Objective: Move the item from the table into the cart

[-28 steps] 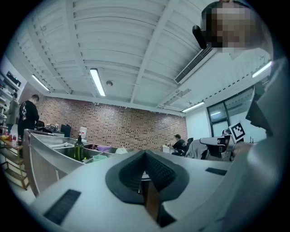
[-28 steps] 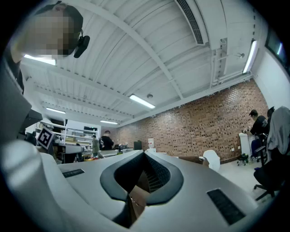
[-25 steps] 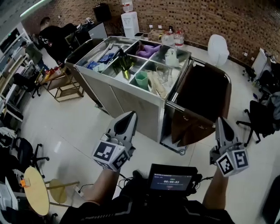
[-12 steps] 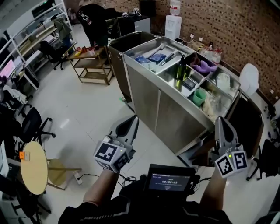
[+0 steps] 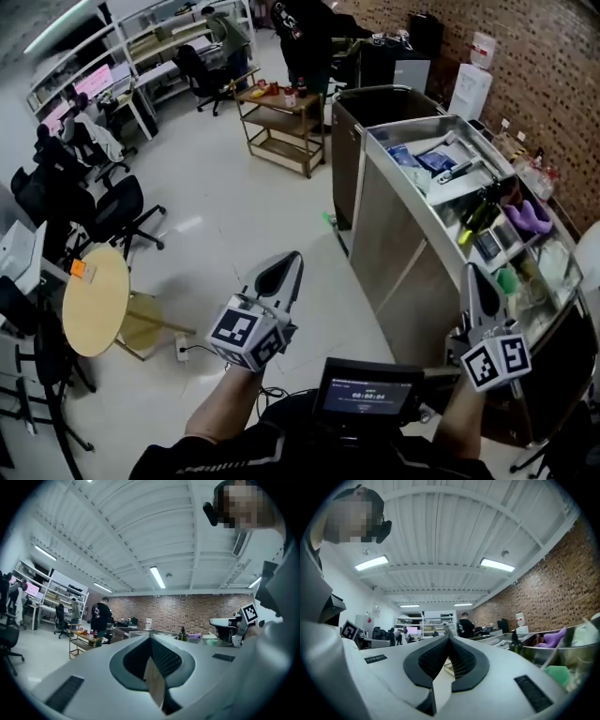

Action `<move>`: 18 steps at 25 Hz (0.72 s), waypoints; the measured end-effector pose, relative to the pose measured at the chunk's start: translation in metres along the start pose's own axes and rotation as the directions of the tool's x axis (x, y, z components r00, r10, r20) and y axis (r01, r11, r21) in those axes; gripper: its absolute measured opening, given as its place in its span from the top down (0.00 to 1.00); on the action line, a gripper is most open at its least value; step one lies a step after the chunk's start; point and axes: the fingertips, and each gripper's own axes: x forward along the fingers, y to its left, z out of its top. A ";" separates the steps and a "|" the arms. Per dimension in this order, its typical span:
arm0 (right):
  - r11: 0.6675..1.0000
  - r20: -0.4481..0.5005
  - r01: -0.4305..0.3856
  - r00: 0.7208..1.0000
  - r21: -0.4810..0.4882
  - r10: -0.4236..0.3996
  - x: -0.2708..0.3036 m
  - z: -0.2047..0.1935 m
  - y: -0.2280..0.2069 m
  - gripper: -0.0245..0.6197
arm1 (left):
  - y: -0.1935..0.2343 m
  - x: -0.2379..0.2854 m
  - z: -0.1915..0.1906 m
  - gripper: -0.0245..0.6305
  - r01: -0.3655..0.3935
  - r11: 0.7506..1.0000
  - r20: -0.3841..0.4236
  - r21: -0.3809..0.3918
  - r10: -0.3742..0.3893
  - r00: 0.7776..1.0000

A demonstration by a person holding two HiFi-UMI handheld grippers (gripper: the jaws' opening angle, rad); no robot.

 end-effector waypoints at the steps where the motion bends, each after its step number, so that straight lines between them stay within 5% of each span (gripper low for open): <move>1: 0.999 -0.003 -0.031 1.000 0.007 0.031 0.018 -0.001 0.006 0.96 | 0.013 0.000 0.003 0.96 -0.021 1.000 0.000 -0.001 0.021 1.000; 8: 0.959 -0.018 -0.281 0.959 0.032 0.281 0.179 -0.035 0.078 0.96 | 0.141 -0.021 0.010 0.96 -0.250 0.968 0.000 0.010 0.250 0.968; 18: 0.877 -0.046 -0.478 0.876 0.048 0.480 0.403 -0.090 0.293 0.96 | 0.391 -0.134 0.048 0.96 -0.465 0.885 0.057 0.012 0.463 0.884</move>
